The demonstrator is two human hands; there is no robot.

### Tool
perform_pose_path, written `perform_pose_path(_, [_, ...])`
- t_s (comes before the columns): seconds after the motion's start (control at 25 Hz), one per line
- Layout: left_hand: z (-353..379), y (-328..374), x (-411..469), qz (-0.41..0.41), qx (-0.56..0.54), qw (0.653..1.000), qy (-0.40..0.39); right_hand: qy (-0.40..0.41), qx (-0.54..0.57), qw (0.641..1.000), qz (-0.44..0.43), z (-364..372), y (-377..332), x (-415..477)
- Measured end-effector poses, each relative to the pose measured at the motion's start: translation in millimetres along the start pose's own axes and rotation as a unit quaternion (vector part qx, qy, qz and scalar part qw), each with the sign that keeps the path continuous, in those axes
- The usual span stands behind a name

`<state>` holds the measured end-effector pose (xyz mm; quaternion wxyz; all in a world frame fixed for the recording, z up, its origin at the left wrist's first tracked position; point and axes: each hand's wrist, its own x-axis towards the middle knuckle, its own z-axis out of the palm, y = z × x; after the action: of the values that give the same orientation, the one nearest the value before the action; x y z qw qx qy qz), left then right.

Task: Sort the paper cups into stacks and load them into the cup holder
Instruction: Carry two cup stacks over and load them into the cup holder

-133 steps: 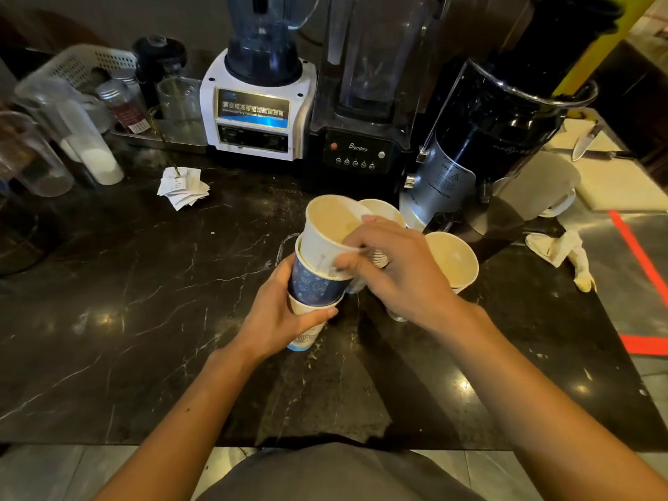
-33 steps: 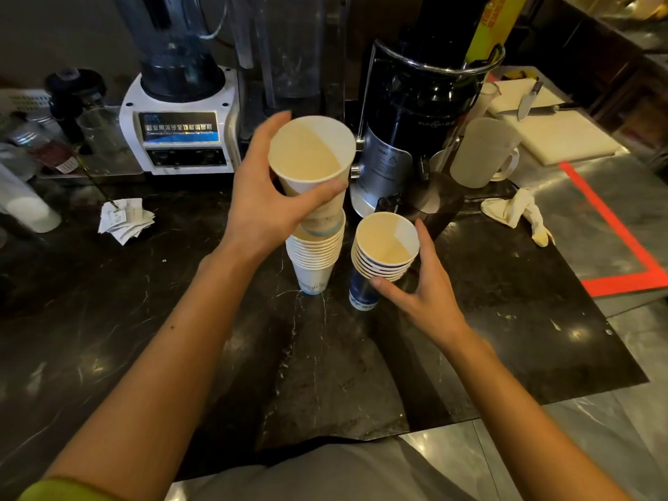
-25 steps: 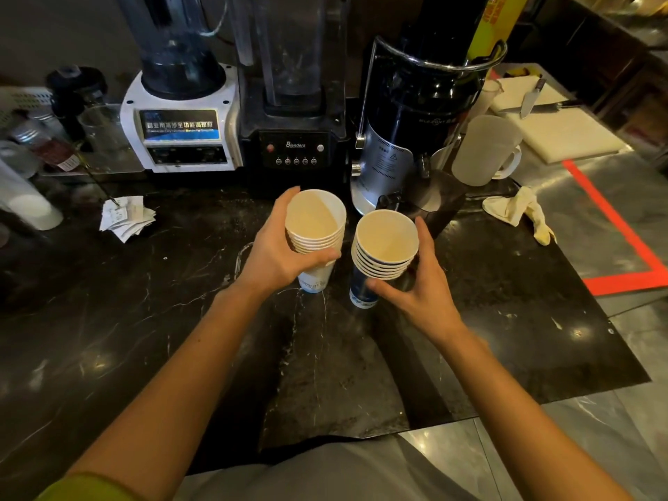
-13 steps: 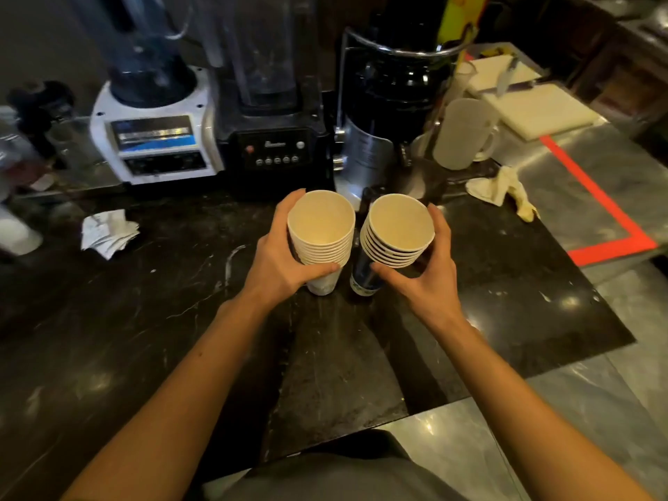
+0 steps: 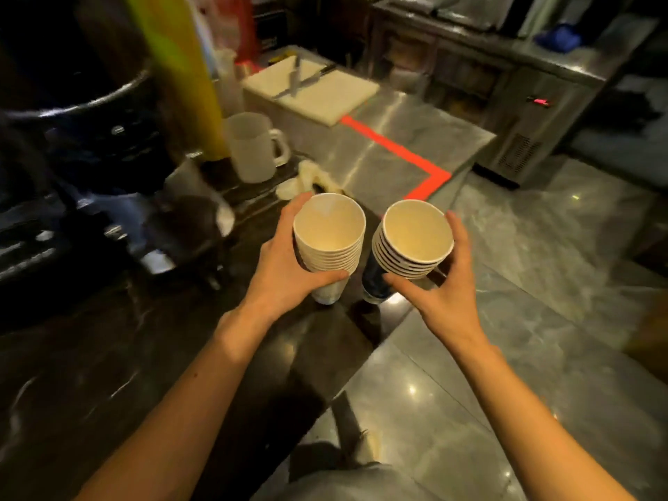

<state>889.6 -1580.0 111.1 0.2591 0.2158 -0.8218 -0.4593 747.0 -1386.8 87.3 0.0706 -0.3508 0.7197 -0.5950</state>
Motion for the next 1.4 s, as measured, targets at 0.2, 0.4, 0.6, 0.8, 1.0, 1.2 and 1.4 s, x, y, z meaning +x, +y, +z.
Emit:
perform_pose_path(0.2, [150.8,64.4,80.9,0.063,-0.053,0.988,-0.129,0.152,-0.05,0.986,0.043,-137.9,34.4,-3.8])
perform_pose_path(0.4, [299.4,129.9,123.9,0.148,-0.109,0.943,-0.276,0.307,-0.122,0.939,0.092,-260.2,57.9,-30.8])
perform_pose_path(0.6, [414.5,183.4,152.9,0.208,-0.144,0.889,-0.381,0.407,-0.178,0.888,0.122,-338.3,74.2,-39.8])
perform_pose_path(0.8, [524.4,228.9,201.5,0.255,-0.172,0.836,-0.455,0.485,-0.218,0.834,0.149,-411.4,99.1,-12.9])
perform_pose_path(1.0, [631.6,278.4,258.1,0.28,-0.19,0.787,-0.516,0.545,-0.239,0.782,0.184,-488.0,122.1,32.2])
perform_pose_path(1.2, [731.2,333.9,286.0,0.297,-0.205,0.745,-0.562,0.592,-0.261,0.73,0.22,-566.3,142.9,51.6])
perform_pose_path(1.4, [833.0,390.6,270.9,0.319,-0.209,0.71,-0.592,0.635,-0.259,0.688,0.236,-648.6,170.8,34.1])
